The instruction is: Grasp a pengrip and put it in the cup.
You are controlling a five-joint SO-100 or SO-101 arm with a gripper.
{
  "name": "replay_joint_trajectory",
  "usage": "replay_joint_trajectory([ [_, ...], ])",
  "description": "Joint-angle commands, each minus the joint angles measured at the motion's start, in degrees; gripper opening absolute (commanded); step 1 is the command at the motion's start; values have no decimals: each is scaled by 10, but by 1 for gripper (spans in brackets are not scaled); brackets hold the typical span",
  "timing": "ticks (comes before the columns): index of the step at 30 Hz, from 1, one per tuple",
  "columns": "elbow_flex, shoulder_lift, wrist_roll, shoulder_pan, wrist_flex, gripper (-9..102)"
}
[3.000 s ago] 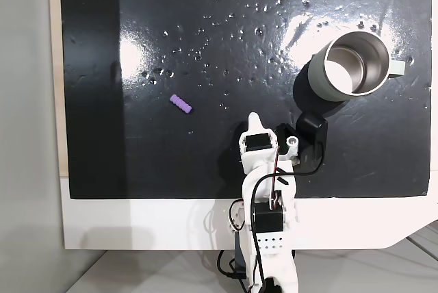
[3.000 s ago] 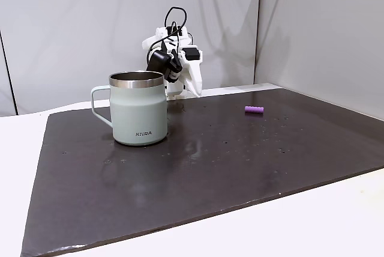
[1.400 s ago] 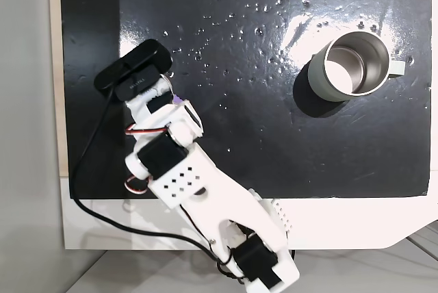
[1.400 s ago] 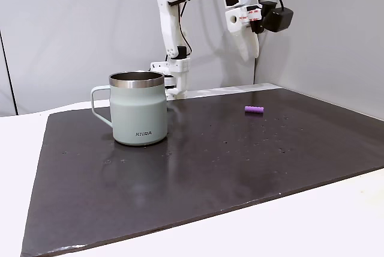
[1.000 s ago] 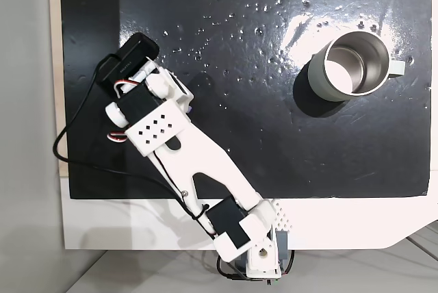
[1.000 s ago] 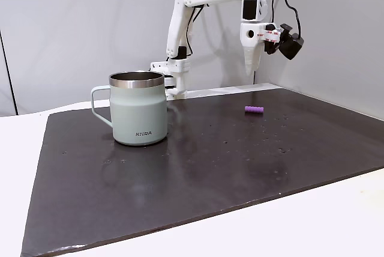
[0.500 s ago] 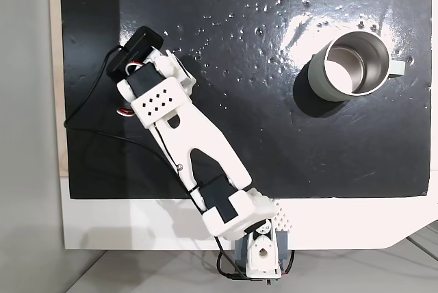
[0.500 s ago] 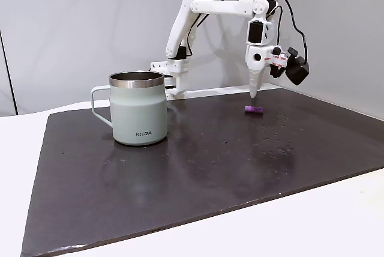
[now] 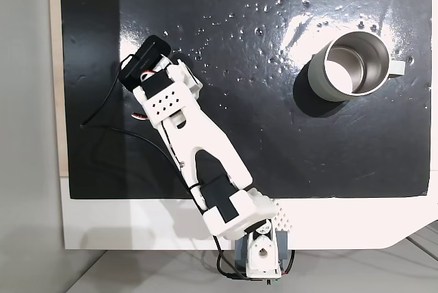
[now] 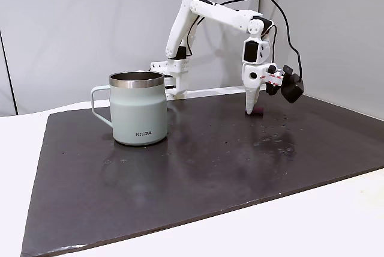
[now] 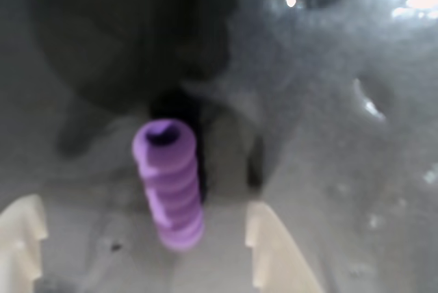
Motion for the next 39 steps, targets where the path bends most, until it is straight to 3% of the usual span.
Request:
replay_joint_trajectory([
  [1,26,38,-5,5,-35,35],
  [8,76,38,-5,1,-92,30],
  [18,94,32,-4,1,-125,5],
  [30,95,29,14,4,-123,1],
  [39,-40,55,84,-1,41,0],
])
